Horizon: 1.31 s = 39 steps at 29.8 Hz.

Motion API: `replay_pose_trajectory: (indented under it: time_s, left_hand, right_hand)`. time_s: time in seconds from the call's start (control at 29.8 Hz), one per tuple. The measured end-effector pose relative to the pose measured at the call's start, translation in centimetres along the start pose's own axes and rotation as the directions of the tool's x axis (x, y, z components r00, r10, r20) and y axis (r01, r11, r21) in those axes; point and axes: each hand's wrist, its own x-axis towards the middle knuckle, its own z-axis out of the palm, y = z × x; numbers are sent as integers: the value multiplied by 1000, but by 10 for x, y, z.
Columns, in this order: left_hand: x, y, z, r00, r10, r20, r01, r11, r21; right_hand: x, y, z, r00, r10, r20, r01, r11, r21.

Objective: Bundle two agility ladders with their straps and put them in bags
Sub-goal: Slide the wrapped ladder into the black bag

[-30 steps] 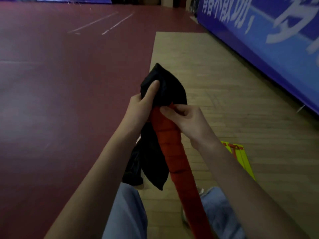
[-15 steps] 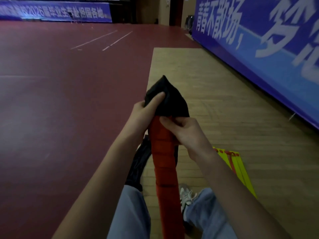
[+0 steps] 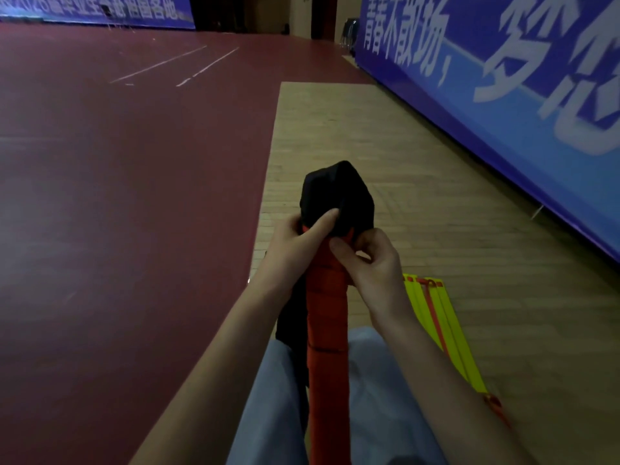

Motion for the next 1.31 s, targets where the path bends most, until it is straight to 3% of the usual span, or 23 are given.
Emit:
replay_pose_trajectory:
  time_s: [0.27, 0.47, 0.57, 0.67, 0.77, 0.87, 1.01, 1.11, 1.31]
  left_hand:
    - [-4, 3, 4, 999, -9, 38, 11, 999, -48]
    - [7, 11, 9, 991, 108, -85, -99, 990, 96]
    - [1, 5, 8, 983, 148, -109, -138, 986, 89]
    - [-5, 0, 5, 983, 144, -115, -136, 988, 72]
    - [-5, -3, 0, 984, 140, -109, -137, 990, 39]
    - [-7, -1, 4, 985, 166, -47, -163, 985, 53]
    - [-7, -1, 6, 986, 166, 32, -168, 980, 102]
    - [-7, -5, -3, 984, 172, 36, -174, 981, 89]
    - [-3, -27, -15, 882, 411, -229, -335, 890, 310]
  right_hand:
    - [-5, 0, -9, 981, -155, 116, 164, 984, -69]
    - [5, -11, -5, 973, -78, 217, 116, 979, -168]
    - [3, -10, -5, 971, -45, 233, 82, 986, -149]
    - [0, -15, -18, 941, 23, 337, 15, 994, -109]
    - [5, -23, -26, 970, 9, 242, -7, 1000, -7]
    - [23, -36, -18, 989, -53, 140, 63, 996, -70]
    - [35, -39, -4, 951, -245, 186, 286, 927, -242]
    - [34, -29, -9, 934, -254, 250, 314, 918, -242]
    - [13, -1, -14, 898, -74, 433, 192, 953, -234]
